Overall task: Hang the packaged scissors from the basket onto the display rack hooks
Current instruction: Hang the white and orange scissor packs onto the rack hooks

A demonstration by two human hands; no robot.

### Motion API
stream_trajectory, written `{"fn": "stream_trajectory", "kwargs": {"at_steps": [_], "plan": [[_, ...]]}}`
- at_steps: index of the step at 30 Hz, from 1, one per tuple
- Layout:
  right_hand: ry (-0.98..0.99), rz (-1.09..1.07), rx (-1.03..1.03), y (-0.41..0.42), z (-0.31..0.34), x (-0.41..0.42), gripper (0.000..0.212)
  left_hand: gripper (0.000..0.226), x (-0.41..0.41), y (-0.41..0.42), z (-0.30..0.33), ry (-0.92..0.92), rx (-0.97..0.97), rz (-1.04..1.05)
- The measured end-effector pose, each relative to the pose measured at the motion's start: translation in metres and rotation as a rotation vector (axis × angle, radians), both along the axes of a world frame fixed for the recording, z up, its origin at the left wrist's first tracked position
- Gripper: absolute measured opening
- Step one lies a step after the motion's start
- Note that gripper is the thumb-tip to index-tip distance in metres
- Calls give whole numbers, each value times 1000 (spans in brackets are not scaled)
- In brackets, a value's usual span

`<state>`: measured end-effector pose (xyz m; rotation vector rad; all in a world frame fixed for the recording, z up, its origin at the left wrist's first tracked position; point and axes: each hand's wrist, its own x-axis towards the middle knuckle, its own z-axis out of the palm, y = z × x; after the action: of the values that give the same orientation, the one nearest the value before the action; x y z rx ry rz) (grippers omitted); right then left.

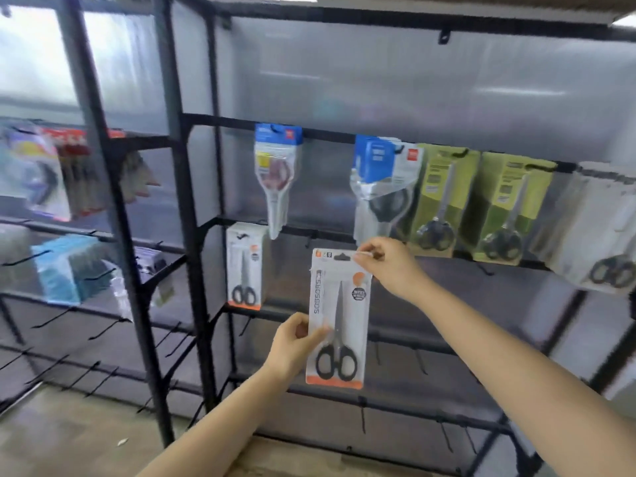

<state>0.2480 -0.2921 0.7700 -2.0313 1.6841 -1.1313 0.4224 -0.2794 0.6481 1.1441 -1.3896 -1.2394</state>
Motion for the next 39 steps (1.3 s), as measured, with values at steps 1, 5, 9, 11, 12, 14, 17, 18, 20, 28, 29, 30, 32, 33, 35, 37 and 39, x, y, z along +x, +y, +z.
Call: {"fn": "stream_trajectory", "kwargs": {"at_steps": [1,5,9,11,12,14,17,18,20,28,29,30,32,33,35,37,39], "plan": [[-1,16,8,-13,-3,15,7,16,15,-10,-4,-7,8,26],[-9,47,39,-63,-16,72,8,16,69,-52,-15,-5,13,110],[-38,27,75,-109,-29,117,10,11,113,-95,-28,1,17,142],[-48,21,82,-132,-35,135,8,10,130,-117,-36,-28,13,162],[-56,20,84,-144,-38,143,6,9,138,-128,-39,-41,5,171],[-75,3,84,-164,-42,157,5,7,151,-149,-45,-48,-8,183],[-90,-33,91,-190,-47,173,8,8,165,-176,-50,-65,-32,204],[-83,-45,94,-198,-49,177,9,9,168,-184,-51,-73,-37,208],[-55,-74,92,-210,-54,182,8,10,173,-197,-55,-74,-31,205],[27,-116,97,-226,-69,184,10,9,170,-222,-71,-38,26,172],[31,-112,104,-226,-70,185,8,7,170,-223,-74,-28,44,171],[36,-109,105,-227,-71,186,8,6,168,-225,-76,-17,60,175],[47,-99,94,-228,-76,187,8,5,167,-228,-78,-4,70,204],[52,-94,82,-229,-80,188,8,5,166,-231,-79,-3,66,219],[100,-95,53,-228,-85,189,9,7,165,-237,-81,0,44,242],[191,-95,29,-226,-90,190,19,9,163,-239,-80,23,2,245],[299,-103,4,-222,-93,193,32,16,161,-244,-81,37,-47,242]]}}
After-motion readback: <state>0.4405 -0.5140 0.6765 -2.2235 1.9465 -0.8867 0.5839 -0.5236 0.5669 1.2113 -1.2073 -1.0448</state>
